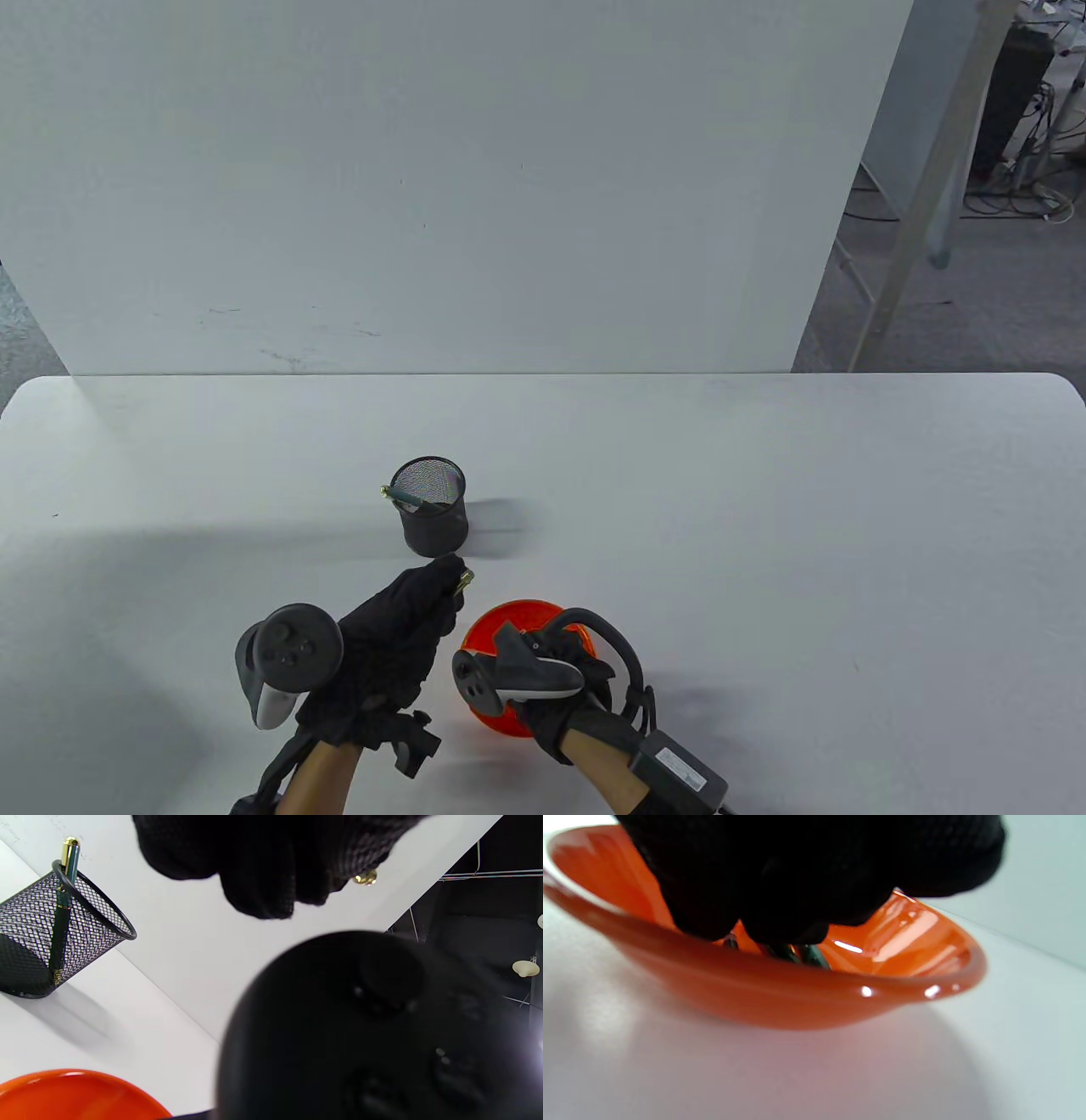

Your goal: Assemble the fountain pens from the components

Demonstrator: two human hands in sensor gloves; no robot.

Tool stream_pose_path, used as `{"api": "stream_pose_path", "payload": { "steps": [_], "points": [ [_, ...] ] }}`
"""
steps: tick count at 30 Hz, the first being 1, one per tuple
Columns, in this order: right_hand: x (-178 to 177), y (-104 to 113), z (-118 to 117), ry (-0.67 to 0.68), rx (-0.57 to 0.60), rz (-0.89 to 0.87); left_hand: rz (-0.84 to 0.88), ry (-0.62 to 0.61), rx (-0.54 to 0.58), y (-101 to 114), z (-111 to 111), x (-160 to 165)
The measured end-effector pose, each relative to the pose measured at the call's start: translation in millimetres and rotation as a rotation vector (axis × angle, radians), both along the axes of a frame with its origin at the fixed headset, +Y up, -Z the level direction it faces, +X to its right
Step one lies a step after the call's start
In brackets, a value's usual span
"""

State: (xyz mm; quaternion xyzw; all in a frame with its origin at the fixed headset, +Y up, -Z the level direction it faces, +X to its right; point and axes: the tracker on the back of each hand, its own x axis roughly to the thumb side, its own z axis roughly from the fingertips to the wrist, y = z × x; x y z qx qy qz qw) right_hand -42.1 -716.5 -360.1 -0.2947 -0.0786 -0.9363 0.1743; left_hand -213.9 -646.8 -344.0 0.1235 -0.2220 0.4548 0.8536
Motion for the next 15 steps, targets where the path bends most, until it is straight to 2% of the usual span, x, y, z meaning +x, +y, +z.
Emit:
{"api": "stream_pose_path", "payload": {
  "steps": [9,12,13,15],
  "points": [
    [-2.4,-0.5,3.4,0.02,0.036,0.065,0.001,0.0,-0.011,-0.7,-0.9,-1.1],
    [-4.5,-6.5,2.5,0.016,-0.008,0.077,0.004,0.004,-0.015,-1.4,-0.9,-1.8],
    [-3.6,-5.3,3.8,0.02,0.025,0.046,0.004,0.006,-0.017,-1.8,-1.0,-2.0],
    [-3.5,-5.2,1.5,0.003,0.011,0.044,0.002,0.007,-0.021,-2.2,-1.4,-1.7]
  ]
}}
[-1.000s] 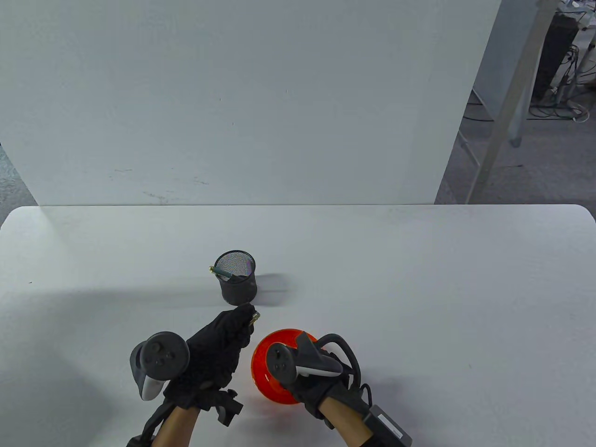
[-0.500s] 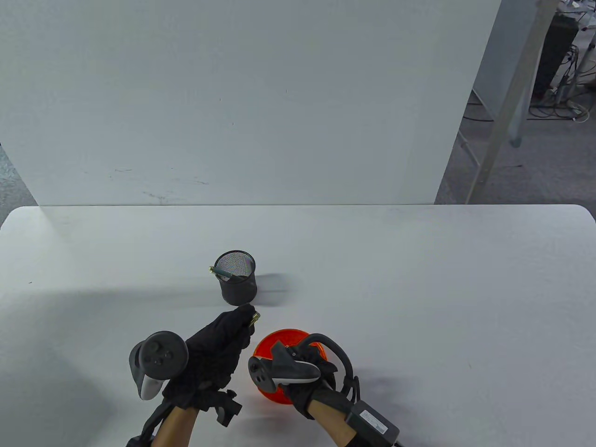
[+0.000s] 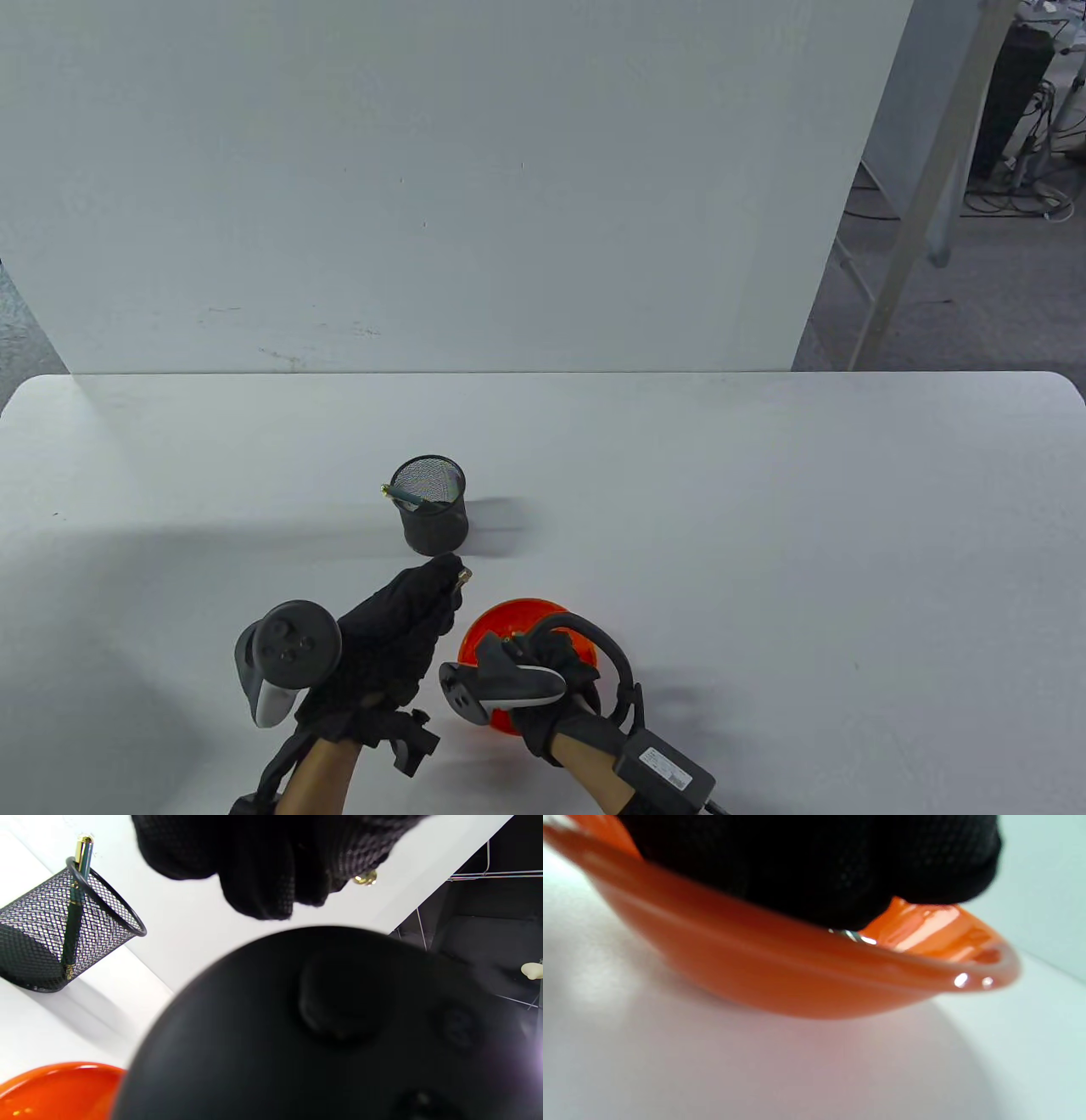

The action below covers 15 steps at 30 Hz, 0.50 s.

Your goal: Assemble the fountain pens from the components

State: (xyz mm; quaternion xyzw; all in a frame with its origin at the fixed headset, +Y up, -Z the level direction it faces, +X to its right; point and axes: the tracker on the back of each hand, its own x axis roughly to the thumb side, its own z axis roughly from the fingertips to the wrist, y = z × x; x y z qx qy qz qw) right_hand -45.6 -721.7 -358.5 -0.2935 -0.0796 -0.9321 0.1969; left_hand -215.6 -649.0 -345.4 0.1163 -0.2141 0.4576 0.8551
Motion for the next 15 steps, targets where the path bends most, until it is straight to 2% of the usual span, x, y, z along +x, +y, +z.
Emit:
{"api": "stream_pose_path", "payload": {
  "steps": [7,15],
  "points": [
    [1.2,0.8,-7.2,-0.055,-0.047,-0.069,0.028,-0.002,-0.02,-2.0,-1.1,-0.9],
    [-4.2,-2.8,-17.2,-0.097,-0.137,-0.046,0.042,-0.006,-0.032,-2.6,-2.4,0.0]
  ]
}}
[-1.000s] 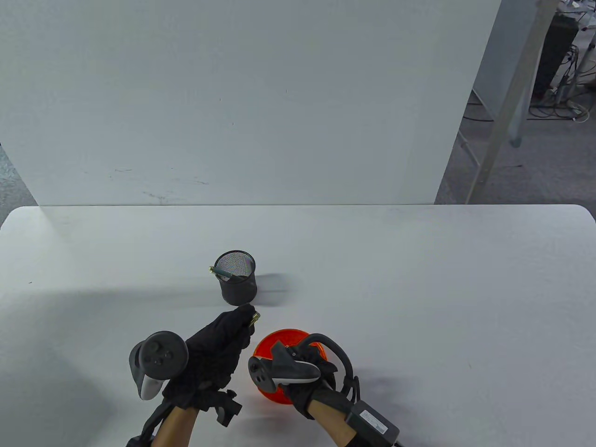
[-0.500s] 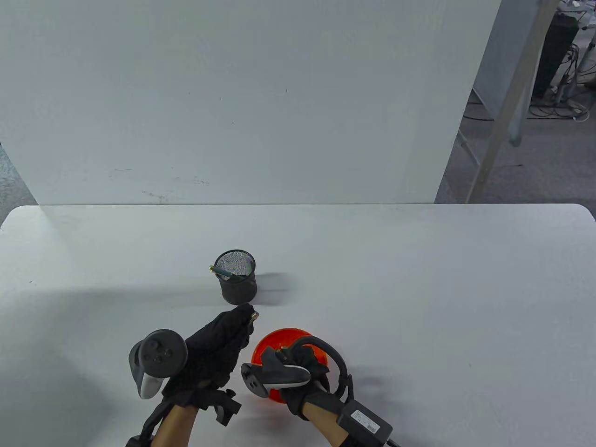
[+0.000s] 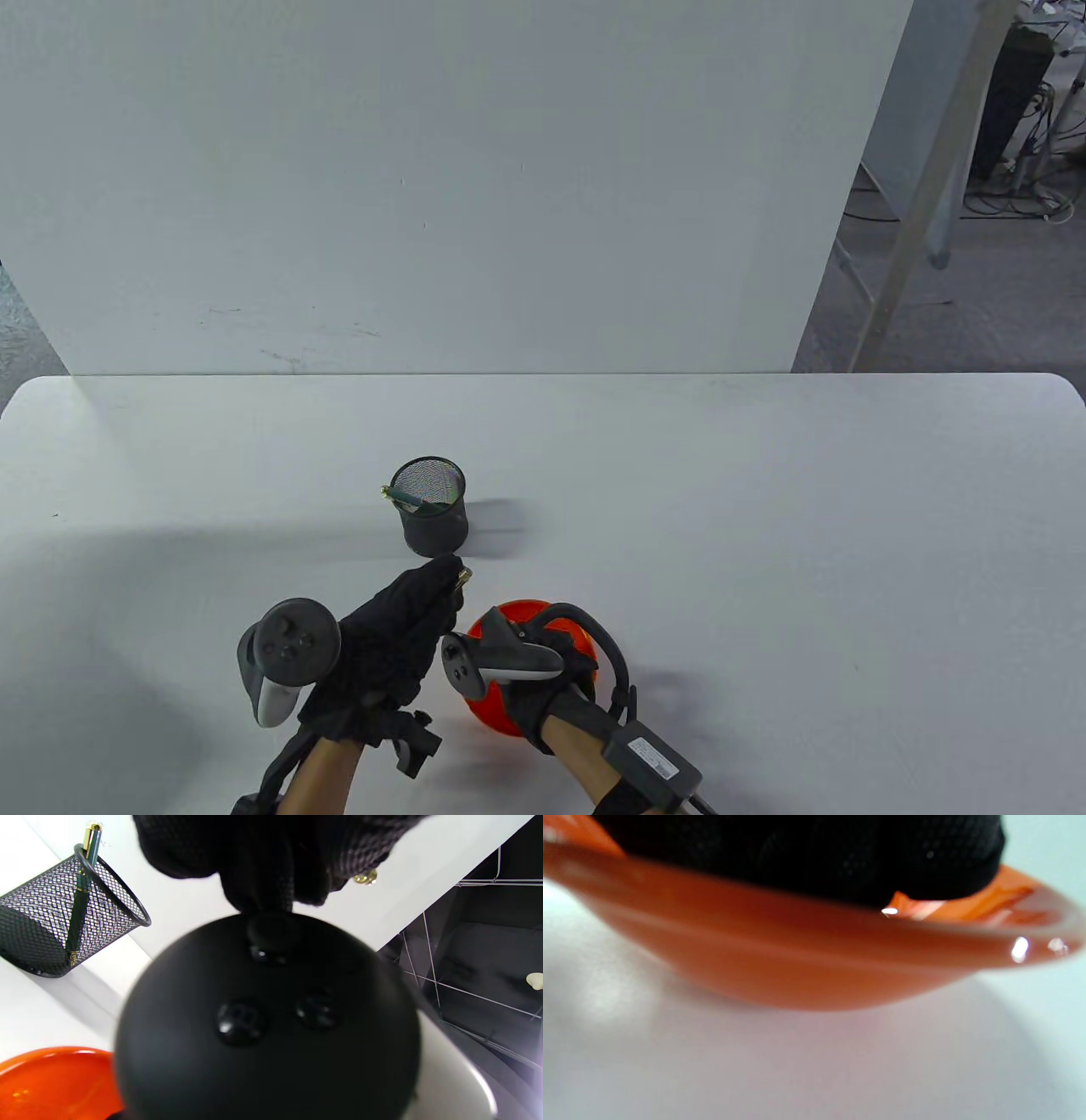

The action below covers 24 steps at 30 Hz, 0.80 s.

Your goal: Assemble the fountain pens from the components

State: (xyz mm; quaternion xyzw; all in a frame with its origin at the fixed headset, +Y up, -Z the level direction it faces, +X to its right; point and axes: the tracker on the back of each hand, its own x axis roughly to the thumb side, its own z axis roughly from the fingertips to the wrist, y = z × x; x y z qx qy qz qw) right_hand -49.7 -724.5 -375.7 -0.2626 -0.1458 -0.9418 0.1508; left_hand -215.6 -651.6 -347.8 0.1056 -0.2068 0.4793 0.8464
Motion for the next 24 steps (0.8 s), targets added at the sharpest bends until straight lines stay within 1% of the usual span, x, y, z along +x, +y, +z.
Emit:
{"api": "stream_pose_path", "payload": {
  "steps": [4,10,15,16,18,19,20,23,24],
  "points": [
    [-1.1,-0.9,-0.5,0.011,0.005,0.01,0.011,0.03,0.005,0.2,-0.5,-6.4],
    [4.7,-0.5,-3.1,-0.005,0.007,-0.052,0.053,0.057,-0.012,-2.0,-2.5,-13.2],
    [16.2,7.4,-0.3,0.008,0.004,-0.124,0.059,0.073,-0.025,-4.3,-3.8,-15.2],
    [18.0,10.4,1.1,0.015,0.027,-0.147,0.06,0.072,-0.027,-4.3,-3.8,-15.0],
    [22.5,21.0,5.0,0.038,0.047,-0.199,0.059,0.075,-0.028,-4.7,-3.4,-14.7],
    [25.7,29.5,8.7,0.05,0.087,-0.286,0.055,0.078,-0.029,-5.1,-3.2,-14.2],
    [28.0,35.7,10.8,0.057,0.093,-0.32,0.053,0.078,-0.031,-5.8,-3.1,-13.9],
    [45.0,64.3,20.6,0.033,0.124,-0.453,0.052,0.076,-0.045,-8.1,-4.5,-12.9],
    [53.8,72.6,23.9,0.014,0.108,-0.498,0.055,0.071,-0.052,-8.9,-5.1,-12.6]
  ]
}}
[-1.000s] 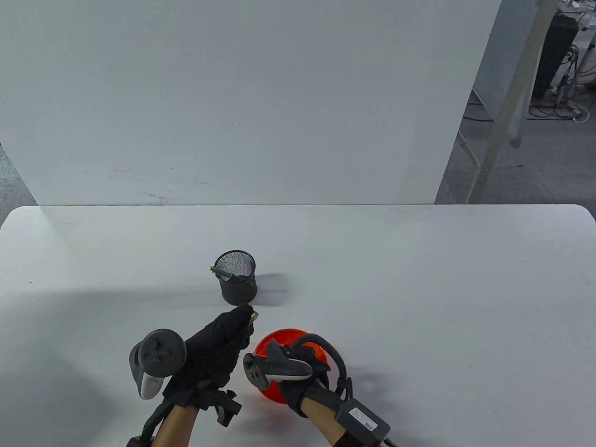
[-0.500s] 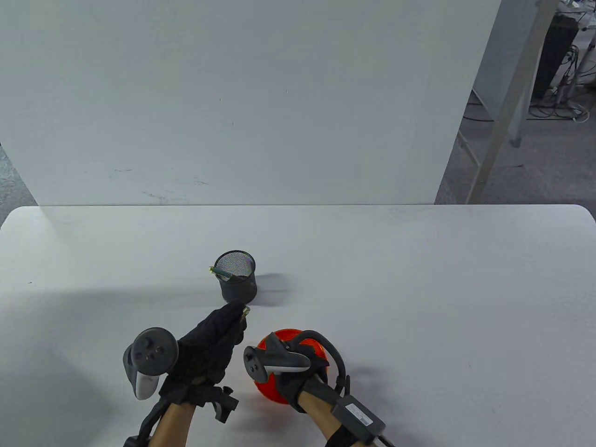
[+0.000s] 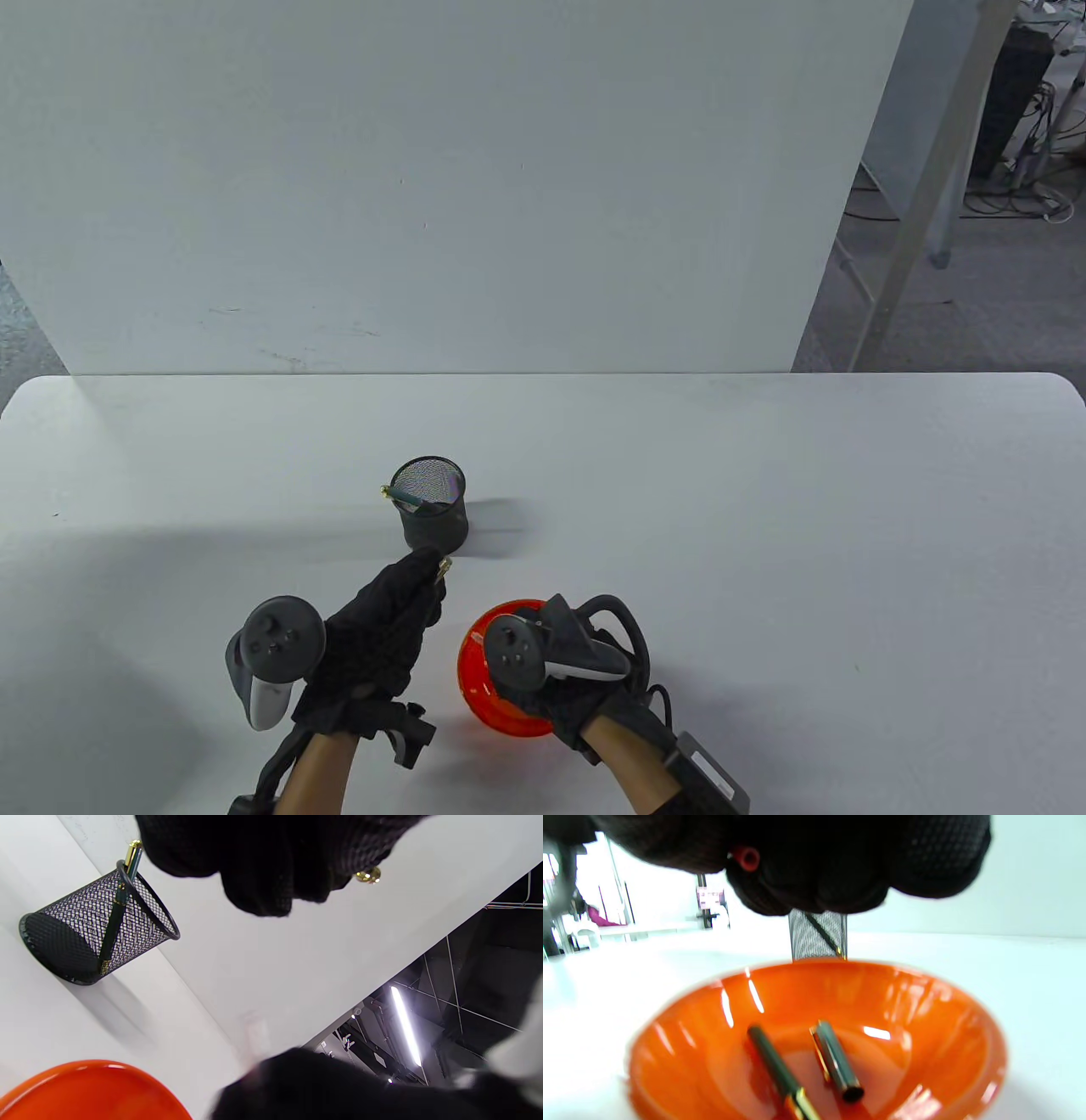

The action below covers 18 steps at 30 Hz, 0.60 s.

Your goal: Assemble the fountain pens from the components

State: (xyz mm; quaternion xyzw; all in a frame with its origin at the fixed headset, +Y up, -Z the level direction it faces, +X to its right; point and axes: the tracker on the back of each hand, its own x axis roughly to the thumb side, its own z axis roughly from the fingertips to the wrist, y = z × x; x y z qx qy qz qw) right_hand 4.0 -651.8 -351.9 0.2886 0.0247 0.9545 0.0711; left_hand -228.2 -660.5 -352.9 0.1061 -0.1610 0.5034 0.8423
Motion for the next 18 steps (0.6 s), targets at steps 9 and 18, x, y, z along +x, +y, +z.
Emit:
{"api": "stream_pose_path", "payload": {
  "steps": [9,18],
  "points": [
    [73.0,5.5,10.9,-0.074,-0.019,-0.361,-0.002,-0.018,-0.051,-7.3,1.7,17.7],
    [88.2,0.3,17.3,-0.13,0.039,-0.748,0.003,-0.042,-0.075,-10.1,3.1,24.7]
  ]
}}
